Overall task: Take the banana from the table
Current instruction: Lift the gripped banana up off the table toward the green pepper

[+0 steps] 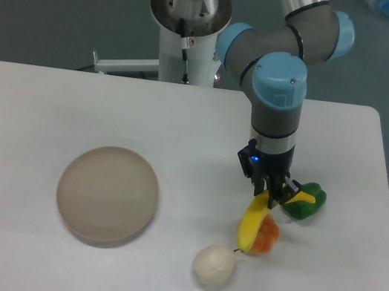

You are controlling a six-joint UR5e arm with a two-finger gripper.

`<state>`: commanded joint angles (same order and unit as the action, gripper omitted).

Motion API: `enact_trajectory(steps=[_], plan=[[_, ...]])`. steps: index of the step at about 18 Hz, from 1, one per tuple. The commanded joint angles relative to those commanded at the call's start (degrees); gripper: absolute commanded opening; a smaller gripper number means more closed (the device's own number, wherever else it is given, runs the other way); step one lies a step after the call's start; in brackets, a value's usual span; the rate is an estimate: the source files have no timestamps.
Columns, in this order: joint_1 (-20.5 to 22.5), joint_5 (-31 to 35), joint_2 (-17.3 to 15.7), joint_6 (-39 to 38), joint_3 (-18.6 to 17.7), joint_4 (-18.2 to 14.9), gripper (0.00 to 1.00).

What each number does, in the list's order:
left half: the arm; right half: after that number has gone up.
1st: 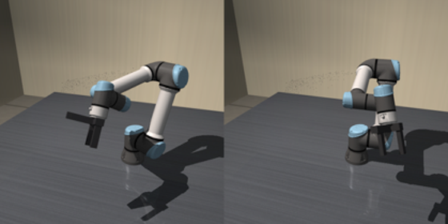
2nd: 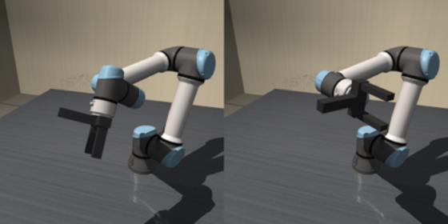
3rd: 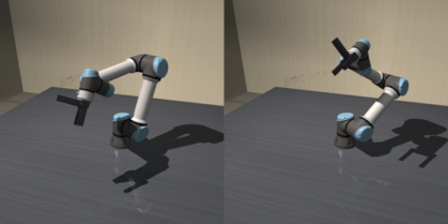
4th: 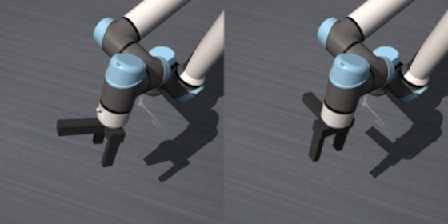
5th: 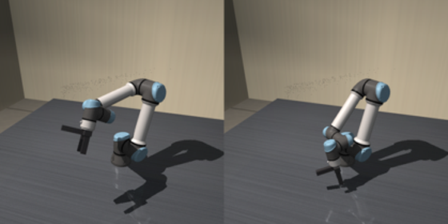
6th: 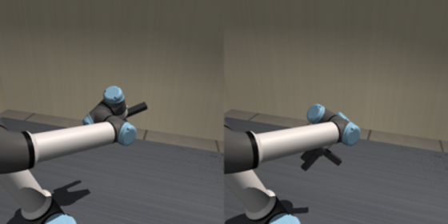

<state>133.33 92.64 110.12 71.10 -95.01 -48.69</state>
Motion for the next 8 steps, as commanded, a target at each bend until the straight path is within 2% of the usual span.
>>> enact_trajectory(steps=[8], plan=[[0.3, 0.1, 0.6, 0.7, -0.1, 0.4, 0.36]])
